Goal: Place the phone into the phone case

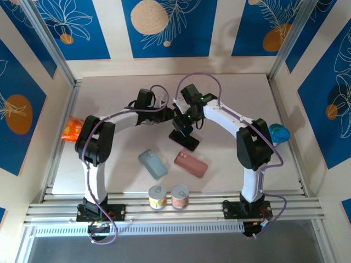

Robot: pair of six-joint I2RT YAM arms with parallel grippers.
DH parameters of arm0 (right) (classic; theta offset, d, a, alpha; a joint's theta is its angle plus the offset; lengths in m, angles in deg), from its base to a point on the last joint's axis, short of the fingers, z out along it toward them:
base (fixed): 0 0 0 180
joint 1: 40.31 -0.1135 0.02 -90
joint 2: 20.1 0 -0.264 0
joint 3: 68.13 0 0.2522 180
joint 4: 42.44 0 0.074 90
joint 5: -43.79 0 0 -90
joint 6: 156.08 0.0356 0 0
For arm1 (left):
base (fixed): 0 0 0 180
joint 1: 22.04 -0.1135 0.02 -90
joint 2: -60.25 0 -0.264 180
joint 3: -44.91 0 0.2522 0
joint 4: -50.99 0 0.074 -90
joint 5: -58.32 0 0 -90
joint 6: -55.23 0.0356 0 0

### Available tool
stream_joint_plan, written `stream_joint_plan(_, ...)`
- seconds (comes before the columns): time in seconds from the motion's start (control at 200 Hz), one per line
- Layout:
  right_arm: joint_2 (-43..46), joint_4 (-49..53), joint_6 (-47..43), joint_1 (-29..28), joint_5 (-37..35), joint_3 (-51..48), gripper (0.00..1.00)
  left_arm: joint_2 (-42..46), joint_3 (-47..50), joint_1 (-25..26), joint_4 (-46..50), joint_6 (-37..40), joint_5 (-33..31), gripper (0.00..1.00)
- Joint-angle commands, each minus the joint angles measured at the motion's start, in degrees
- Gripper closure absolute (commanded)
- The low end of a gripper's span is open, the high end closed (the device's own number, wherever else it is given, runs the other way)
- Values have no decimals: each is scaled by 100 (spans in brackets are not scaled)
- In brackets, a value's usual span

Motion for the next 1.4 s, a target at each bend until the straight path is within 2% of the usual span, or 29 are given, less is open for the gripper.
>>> stream_joint_plan(0.0, 738, -535, 772, 345, 876, -638, 29, 538, 207, 47, -752, -338, 33, 100)
stream_joint_plan(0.15, 1703, -2010, 2025, 827, 2126, -2193, 28, 988, 505, 40, -1090, -746, -163, 100)
stream_joint_plan(0.295, 2342, -3226, 2966, 1082, 2655, -3333, 24, 1467, 888, 44, -1559, -1383, -302, 100)
stream_joint_plan(0.48, 2778, -4451, 3819, 1379, 3152, -4164, 21, 1958, 1462, 49, -2109, -2154, -396, 100)
stream_joint_plan(0.7, 2802, -5154, 4180, 1471, 3546, -4330, 20, 2204, 1805, 101, -2545, -2802, -240, 100)
stream_joint_plan(0.955, 2373, -5959, 4633, 1476, 3905, -4294, 21, 2247, 2007, 161, -3126, -3297, -174, 100)
stream_joint_plan(1.185, 2191, -6358, 4869, 1460, 3899, -4224, 37, 2181, 2105, 172, -3394, -3572, -1, 100)
stream_joint_plan(1.391, 1993, -6520, 4980, 1424, 3974, -4035, 38, 2118, 2162, 181, -3627, -3787, 163, 100)
